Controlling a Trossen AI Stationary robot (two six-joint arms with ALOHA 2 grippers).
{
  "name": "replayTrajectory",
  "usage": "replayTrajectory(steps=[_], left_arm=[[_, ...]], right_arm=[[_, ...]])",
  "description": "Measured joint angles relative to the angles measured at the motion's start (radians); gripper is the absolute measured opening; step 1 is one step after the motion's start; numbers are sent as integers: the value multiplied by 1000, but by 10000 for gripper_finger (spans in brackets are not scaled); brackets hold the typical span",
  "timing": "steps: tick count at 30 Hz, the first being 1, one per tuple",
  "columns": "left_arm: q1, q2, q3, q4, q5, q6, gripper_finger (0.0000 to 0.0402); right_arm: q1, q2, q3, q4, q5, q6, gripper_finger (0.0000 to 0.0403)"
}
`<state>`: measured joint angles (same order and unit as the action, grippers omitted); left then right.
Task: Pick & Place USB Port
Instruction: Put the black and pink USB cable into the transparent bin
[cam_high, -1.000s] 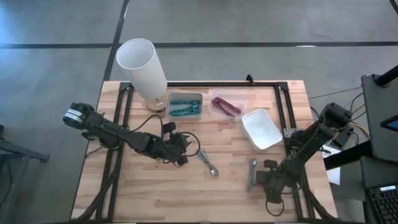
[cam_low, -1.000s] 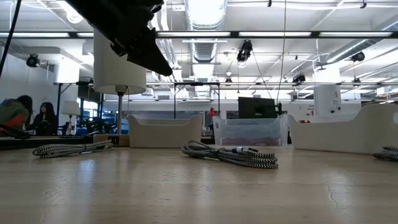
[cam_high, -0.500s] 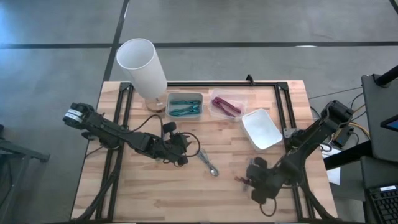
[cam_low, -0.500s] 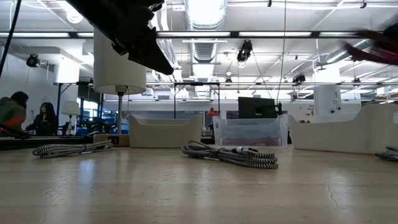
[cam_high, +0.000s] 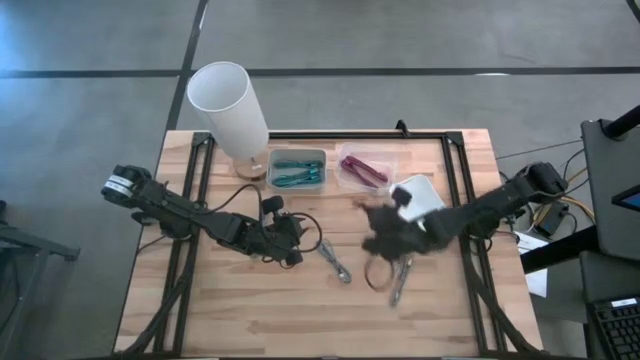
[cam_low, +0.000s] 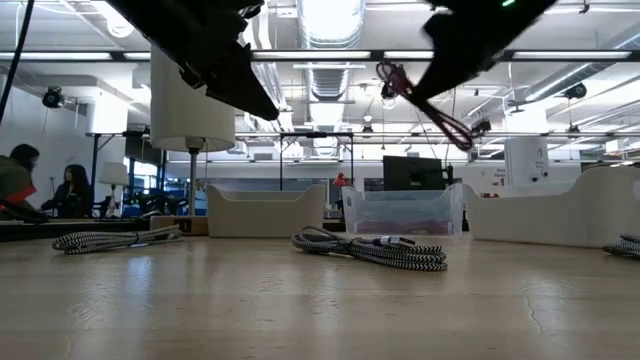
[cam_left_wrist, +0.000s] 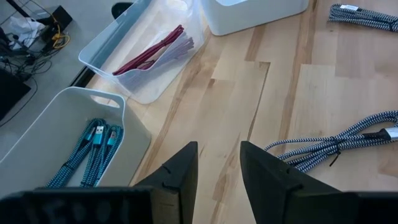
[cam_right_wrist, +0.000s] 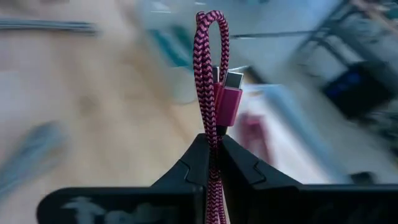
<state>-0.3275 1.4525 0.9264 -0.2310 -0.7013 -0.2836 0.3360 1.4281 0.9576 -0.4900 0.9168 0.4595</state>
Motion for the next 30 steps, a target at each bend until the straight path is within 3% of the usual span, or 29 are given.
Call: replayTrajectory(steps=[8, 13, 21, 25, 30], left_arm=[[0, 0, 0, -1, 0, 0, 124], [0, 0, 0, -1, 0, 0, 124], [0, 0, 0, -1, 0, 0, 124], [0, 0, 0, -2, 1, 0, 124], [0, 0, 0, -2, 1, 0, 124]], right_arm=[[-323, 0, 35, 11, -6, -204, 20], [-460, 0, 19, 40, -134, -220, 20], [-575, 39, -50, 278, -263, -418, 21], [-620, 92, -52, 297, -379, -409, 21], [-648, 171, -53, 290, -401, -411, 21]])
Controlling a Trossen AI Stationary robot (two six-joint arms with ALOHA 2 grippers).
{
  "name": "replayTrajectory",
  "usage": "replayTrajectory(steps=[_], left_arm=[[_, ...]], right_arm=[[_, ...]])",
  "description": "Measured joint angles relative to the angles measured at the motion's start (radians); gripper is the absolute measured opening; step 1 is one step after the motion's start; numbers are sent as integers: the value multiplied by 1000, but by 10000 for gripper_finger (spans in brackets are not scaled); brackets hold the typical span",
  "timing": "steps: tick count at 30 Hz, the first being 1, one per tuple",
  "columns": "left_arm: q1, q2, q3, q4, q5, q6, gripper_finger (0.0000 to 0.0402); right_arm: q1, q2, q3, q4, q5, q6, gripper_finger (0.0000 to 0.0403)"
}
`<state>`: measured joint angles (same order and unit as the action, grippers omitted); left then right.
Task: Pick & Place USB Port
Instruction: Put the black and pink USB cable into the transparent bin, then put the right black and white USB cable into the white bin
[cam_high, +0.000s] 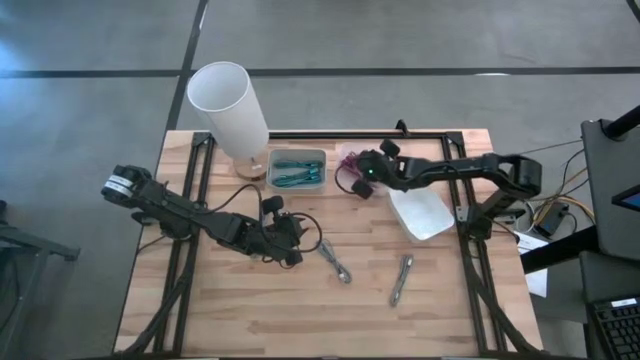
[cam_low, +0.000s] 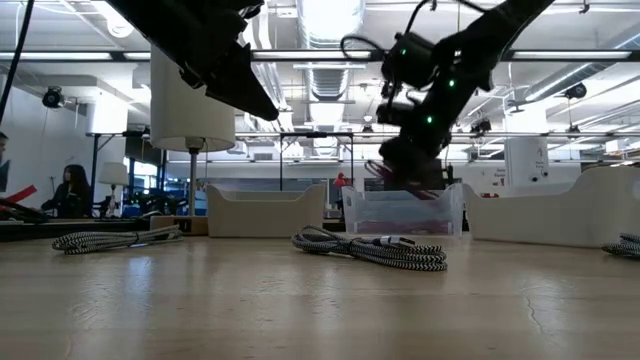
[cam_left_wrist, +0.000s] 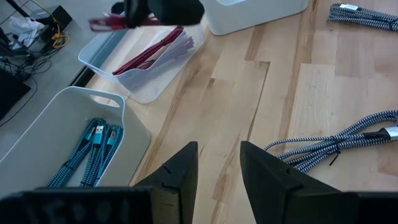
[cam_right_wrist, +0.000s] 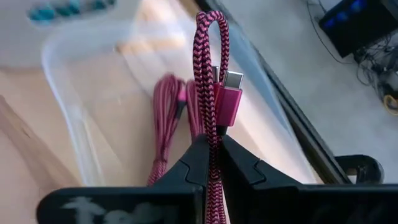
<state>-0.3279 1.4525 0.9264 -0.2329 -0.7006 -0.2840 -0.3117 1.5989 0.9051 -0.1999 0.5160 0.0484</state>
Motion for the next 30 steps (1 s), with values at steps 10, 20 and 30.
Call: replayTrajectory(steps=[10, 20, 30], left_arm=[[0, 0, 0, 0, 0, 0, 124], [0, 0, 0, 1, 0, 0, 124], [0, 0, 0, 1, 0, 0, 124]], right_arm=[[-17, 101, 15, -3, -6, -3, 38], [-46, 106, 24, -4, -106, 0, 99], [-28, 42, 97, -35, -230, 57, 152]])
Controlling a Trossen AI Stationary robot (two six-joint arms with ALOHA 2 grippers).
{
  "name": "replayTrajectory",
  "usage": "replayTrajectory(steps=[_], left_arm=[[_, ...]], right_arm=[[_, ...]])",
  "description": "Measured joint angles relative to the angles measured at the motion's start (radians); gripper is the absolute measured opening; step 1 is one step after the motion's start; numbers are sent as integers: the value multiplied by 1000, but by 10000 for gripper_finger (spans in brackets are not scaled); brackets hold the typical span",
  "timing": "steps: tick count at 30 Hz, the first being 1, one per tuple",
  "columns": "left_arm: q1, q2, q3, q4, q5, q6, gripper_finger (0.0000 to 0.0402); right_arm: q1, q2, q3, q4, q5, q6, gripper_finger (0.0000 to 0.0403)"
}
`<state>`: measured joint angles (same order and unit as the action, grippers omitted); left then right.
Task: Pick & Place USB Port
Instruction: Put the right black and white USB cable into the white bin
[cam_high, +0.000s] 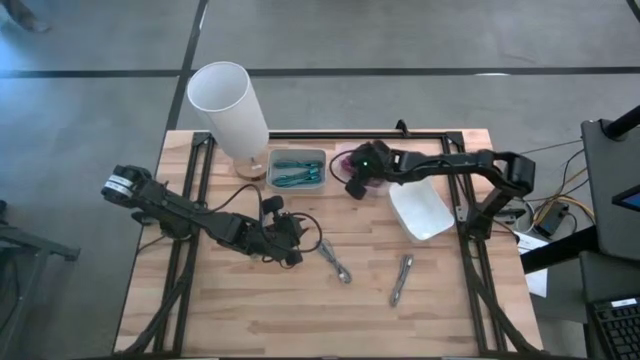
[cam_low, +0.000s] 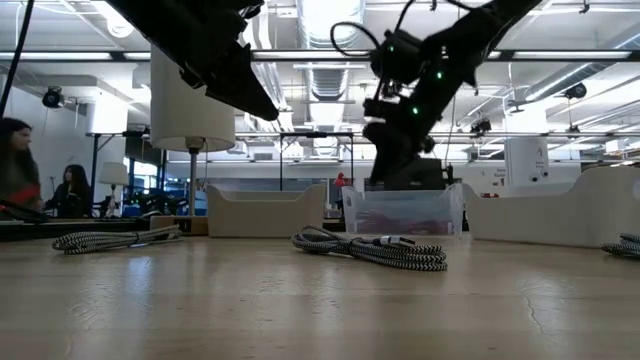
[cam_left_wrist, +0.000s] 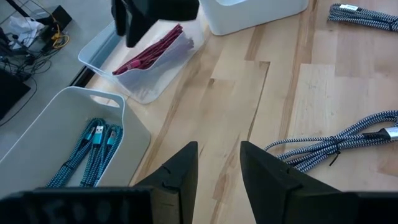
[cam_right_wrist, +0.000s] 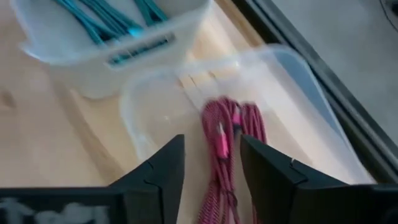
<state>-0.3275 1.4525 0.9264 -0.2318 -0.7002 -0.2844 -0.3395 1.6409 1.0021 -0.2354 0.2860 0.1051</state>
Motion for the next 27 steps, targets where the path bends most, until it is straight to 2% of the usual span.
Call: replayTrajectory(steps=[5, 9, 16, 23, 27], left_arm=[[0, 0, 0, -1, 0, 0, 124], [0, 0, 0, -1, 0, 0, 124], [0, 0, 0, -1, 0, 0, 124], [0, 0, 0, -1, 0, 0, 124], [0, 0, 0, -1, 0, 0, 124]], right_arm=[[54, -29, 48, -14, -3, -7, 173], [104, -44, 103, -99, -1, -1, 183], [199, -45, 196, -287, 1, 122, 183], [308, -45, 231, -393, 1, 203, 183], [373, -45, 237, -471, 1, 300, 183]])
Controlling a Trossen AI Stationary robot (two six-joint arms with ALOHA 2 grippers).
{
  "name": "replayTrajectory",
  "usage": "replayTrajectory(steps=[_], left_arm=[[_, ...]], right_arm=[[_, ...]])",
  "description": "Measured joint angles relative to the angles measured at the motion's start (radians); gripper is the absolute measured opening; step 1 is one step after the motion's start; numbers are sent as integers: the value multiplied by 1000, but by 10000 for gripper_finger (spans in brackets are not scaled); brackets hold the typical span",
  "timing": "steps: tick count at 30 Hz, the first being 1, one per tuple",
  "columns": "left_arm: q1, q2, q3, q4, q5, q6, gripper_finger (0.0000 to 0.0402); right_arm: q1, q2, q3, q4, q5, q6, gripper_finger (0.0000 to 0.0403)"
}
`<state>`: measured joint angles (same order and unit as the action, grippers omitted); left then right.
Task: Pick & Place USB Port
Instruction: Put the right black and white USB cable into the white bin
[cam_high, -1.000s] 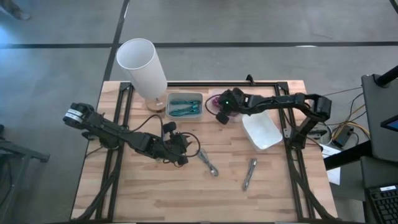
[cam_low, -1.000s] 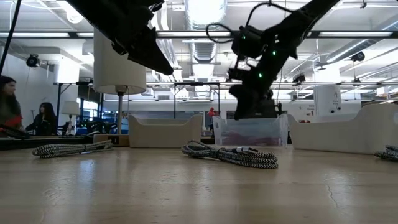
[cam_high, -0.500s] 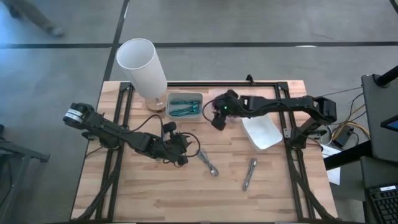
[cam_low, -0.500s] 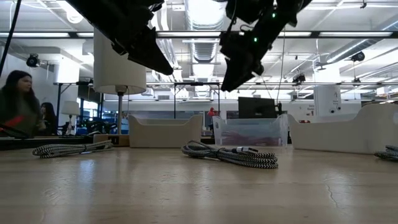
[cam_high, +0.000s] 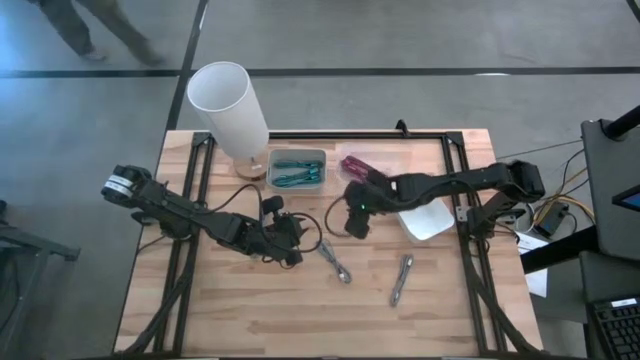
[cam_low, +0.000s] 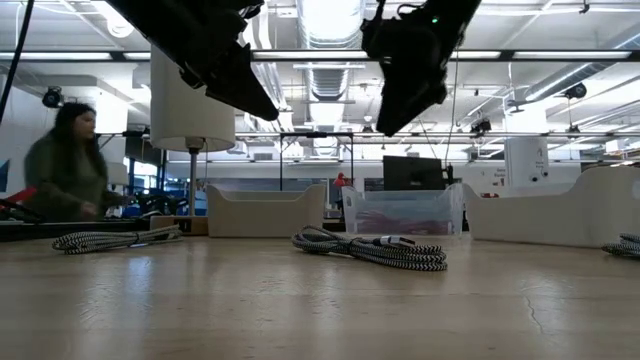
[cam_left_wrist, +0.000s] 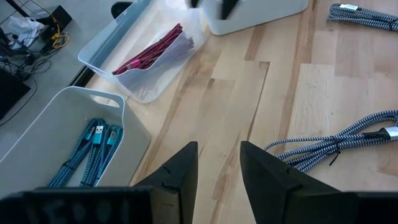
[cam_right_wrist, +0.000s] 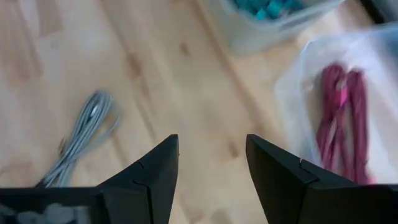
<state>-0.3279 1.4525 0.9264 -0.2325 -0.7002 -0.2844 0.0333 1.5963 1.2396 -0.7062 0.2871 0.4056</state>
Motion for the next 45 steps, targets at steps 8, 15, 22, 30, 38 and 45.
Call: replayTrajectory(steps=[8, 15, 22, 30, 38, 45], left_arm=[[0, 0, 0, 0, 0, -3, 124], [0, 0, 0, 0, 0, -3, 124], [0, 0, 0, 0, 0, -3, 124], [0, 0, 0, 0, 0, -3, 124], [0, 0, 0, 0, 0, -3, 124], [0, 0, 0, 0, 0, -3, 124]], right_arm=[[154, 0, -2, -172, 0, 310, 183], [314, 1, -2, -240, -34, 623, 183], [450, 8, -28, -252, -34, 931, 183], [564, 40, -114, -245, -129, 1243, 183], [607, 42, -195, -241, -134, 1490, 182], [606, 42, -278, -190, -131, 1602, 182]])
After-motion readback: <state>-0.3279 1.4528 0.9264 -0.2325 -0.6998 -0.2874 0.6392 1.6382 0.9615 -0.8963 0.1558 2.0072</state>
